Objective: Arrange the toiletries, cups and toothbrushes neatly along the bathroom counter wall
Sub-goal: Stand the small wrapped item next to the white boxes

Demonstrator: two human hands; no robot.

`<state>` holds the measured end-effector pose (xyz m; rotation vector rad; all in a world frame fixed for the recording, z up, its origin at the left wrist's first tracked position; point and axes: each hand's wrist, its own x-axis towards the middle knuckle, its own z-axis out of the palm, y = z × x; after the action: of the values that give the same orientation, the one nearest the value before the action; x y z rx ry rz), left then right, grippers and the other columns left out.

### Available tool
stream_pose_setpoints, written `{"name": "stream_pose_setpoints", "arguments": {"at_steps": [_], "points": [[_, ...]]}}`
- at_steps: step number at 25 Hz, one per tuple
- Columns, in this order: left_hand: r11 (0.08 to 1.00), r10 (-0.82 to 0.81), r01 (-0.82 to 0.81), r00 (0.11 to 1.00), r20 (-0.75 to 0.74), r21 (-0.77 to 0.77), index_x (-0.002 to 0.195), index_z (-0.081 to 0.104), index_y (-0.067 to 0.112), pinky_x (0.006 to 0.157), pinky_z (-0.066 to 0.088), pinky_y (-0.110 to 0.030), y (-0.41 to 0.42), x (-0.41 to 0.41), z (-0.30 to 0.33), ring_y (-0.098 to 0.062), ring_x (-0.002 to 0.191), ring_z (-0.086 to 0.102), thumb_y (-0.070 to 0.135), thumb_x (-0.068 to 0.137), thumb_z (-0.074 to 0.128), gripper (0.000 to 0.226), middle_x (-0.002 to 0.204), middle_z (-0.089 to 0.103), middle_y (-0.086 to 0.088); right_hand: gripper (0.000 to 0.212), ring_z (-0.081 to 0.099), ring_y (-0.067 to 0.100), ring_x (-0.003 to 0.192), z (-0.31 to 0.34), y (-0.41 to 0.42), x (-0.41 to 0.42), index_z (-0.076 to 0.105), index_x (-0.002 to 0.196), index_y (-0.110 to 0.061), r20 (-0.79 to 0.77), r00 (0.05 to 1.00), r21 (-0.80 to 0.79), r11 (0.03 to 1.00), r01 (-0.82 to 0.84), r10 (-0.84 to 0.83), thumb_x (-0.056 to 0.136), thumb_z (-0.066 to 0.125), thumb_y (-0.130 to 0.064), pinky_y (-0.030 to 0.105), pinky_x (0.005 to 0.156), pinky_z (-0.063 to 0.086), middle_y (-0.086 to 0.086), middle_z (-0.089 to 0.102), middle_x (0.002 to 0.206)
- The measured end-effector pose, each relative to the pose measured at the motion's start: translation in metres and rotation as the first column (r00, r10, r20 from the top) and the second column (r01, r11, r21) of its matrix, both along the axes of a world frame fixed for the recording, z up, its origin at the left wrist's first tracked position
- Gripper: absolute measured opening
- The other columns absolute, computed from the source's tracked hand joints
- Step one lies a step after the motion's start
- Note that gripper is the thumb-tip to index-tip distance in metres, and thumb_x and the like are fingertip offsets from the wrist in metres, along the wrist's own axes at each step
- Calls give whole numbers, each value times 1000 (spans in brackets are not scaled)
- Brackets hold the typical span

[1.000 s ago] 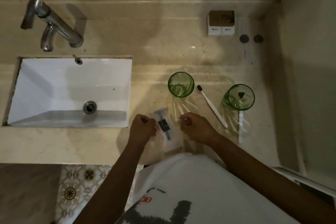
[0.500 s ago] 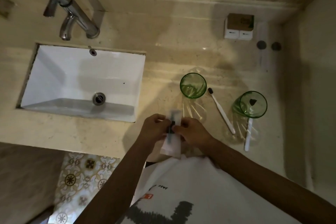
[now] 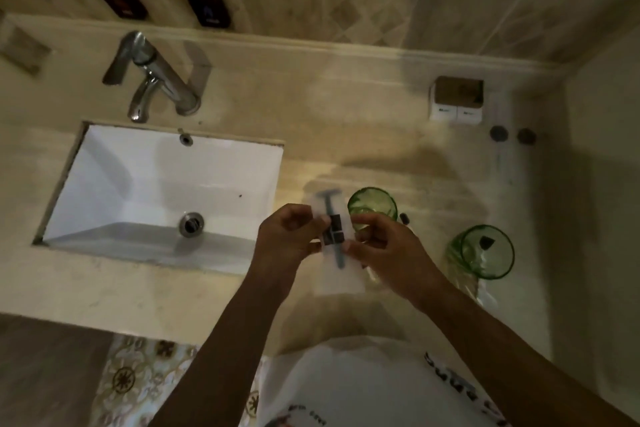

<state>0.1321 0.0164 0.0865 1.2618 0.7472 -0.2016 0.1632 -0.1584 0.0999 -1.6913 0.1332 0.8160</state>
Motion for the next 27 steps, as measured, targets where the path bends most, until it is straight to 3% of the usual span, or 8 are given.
{"name": "stream_pose_setpoints", "arguments": {"at_steps": [5,8,14,16,20,23,25,27], "points": [[992,-127,127,992,27,4,106,70,5,82,62,-45,-21,83,5,-32,94,74,7,91,67,15,103,75,-16,26,71,12,81,8,-19,68,63,110,-23,101,978,-75,979,189,-181,87,71,-13,28,67,60,0,71,93],[980,-197,197,980,25,7,103,72,6,73,63,-40,-35,134,-3,-30,86,75,-4,84,67,22,96,77,-15,25,69,14,85,-8,-29,116,63,107,-25,125,959,-136,953,270,-254,87,70,-13,33,64,59,-2,70,95],[929,-283,291,957,-67,227,108,67,3,62,60,-35,-59,231,-55,-27,75,70,-9,80,69,30,92,74,-18,24,63,6,75,-67,-40,192,64,97,-26,271,924,-350,866,357,-271,79,71,-11,12,55,43,-8,68,87],[899,-307,305,951,-44,314,106,68,1,69,60,-41,-65,256,-72,-30,76,71,-10,80,70,28,91,73,-22,21,61,2,72,-81,-43,204,65,91,-23,342,901,-358,850,386,-265,79,68,-6,6,54,43,-8,68,83],[729,-390,417,905,-172,543,93,73,23,84,59,-40,-81,293,-97,-26,91,72,15,82,72,13,96,76,-4,15,61,10,72,-106,-53,232,68,94,-12,379,895,-334,867,370,-236,85,64,0,8,64,47,-2,67,83],[634,-442,473,871,-215,612,104,70,24,89,56,-39,-86,300,-103,-25,97,69,29,89,66,16,106,74,-4,14,64,18,84,-123,-54,240,67,97,-17,401,897,-359,869,341,-186,87,63,-8,33,78,56,0,67,91],[550,-485,426,863,-140,718,113,67,20,90,53,-33,-82,289,-103,-22,100,65,22,91,64,23,113,68,-4,16,61,18,94,-126,-55,234,66,104,-21,460,887,-495,820,286,-31,89,60,-19,37,85,55,-1,61,104],[337,-645,268,764,15,902,116,67,11,87,48,-26,-73,269,-107,-22,105,58,11,89,61,27,116,64,-9,27,58,20,104,-122,-55,224,63,115,-21,530,839,-607,746,274,123,90,55,-28,35,90,54,3,54,118]]}}
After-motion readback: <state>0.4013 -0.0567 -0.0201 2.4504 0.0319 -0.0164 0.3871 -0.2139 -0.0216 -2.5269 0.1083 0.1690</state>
